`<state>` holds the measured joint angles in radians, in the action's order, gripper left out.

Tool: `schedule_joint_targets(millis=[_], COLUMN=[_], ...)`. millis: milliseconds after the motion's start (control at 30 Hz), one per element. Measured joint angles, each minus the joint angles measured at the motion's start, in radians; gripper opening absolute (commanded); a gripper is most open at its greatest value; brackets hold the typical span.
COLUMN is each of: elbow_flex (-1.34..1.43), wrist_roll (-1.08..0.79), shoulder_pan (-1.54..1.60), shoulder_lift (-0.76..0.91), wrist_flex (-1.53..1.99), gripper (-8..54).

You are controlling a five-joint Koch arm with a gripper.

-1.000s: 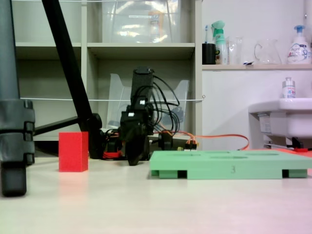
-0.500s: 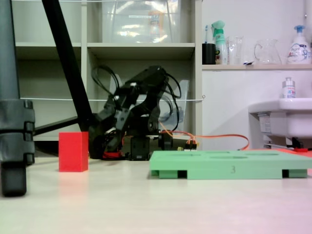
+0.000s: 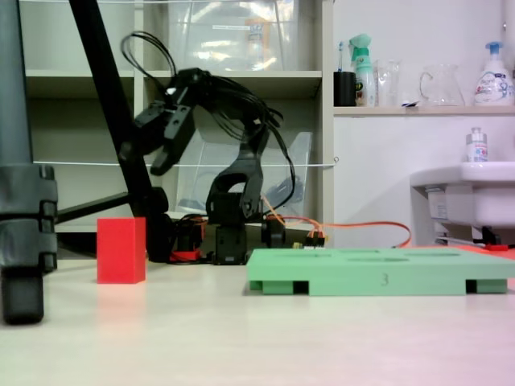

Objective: Put the square block into the corresponding hole

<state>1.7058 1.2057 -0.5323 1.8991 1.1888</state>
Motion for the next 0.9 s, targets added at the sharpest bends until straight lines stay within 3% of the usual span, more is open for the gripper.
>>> schedule_joint_targets(millis=[100, 233, 900], elbow_flex=[-0.503, -0.577, -0.578], wrist_roll=[0.000, -0.015, -0.017], shoulder_pan=[-0.008, -0.006, 0.118], shoulder_lift=[-0.357, -0.522, -0.672], wrist_flex=[0.310, 0.454, 0.410], gripper=[40.4, 50.9, 51.8])
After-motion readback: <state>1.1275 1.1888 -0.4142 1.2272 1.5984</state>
